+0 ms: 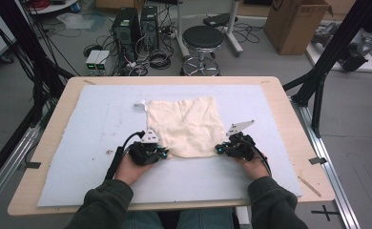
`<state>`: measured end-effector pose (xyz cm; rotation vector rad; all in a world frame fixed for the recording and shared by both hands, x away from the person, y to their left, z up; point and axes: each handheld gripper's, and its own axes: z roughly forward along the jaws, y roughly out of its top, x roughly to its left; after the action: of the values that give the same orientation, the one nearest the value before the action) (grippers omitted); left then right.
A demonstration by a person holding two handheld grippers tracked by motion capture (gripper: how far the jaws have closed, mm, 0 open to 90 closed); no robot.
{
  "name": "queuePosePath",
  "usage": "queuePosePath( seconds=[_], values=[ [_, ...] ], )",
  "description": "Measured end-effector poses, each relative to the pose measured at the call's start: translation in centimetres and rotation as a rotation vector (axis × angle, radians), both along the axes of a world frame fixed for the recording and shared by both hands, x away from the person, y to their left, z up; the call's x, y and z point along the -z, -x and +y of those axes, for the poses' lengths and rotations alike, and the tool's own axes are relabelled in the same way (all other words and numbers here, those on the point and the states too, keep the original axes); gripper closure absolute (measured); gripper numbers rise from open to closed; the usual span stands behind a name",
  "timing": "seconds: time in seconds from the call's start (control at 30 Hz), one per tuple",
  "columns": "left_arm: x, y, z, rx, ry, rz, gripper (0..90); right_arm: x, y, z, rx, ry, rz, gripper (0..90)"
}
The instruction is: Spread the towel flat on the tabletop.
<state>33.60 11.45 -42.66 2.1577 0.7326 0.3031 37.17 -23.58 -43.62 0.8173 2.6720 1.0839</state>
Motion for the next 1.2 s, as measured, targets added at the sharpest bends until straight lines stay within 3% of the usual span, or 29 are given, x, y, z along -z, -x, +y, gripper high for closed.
queuePosePath(
  seconds=[0.1,0.23,0.33,0.6,0.7,0.93,1.07,1.2],
  values=[
    [-1.4,-0.1,0.8,0.028,-0.01,-0.007,83.6,-0.1,0.0,0.1,-0.017,-0.001,0.006,89.0],
    [-3.7,-0.2,2.1,0.027,0.021,-0.049,81.0,-0.1,0.3,0.5,-0.029,0.006,0.007,89.0],
    [-4.3,-0.2,2.5,0.014,0.037,-0.057,77.8,-0.2,0.2,0.2,-0.024,0.009,0.016,89.0],
    [-2.5,0.7,3.1,0.027,0.006,-0.012,71.7,-0.3,0.4,-0.3,-0.029,0.011,0.011,88.6],
    [-1.3,1.1,3.0,0.044,0.005,0.021,67.2,-0.6,0.4,-0.6,-0.039,-0.034,0.021,77.7],
    [0.8,1.3,2.4,0.08,-0.044,0.073,62.5,-0.4,0.6,-1.1,-0.07,-0.005,0.016,63.6],
    [0.9,1.3,2.3,0.078,-0.053,0.068,63.1,-0.1,0.7,-1.0,-0.073,0.008,0.006,65.4],
    [0.9,1.5,2.2,0.077,-0.068,0.044,71.4,-0.1,0.8,-0.9,-0.069,0.007,0.014,75.6]
  ],
)
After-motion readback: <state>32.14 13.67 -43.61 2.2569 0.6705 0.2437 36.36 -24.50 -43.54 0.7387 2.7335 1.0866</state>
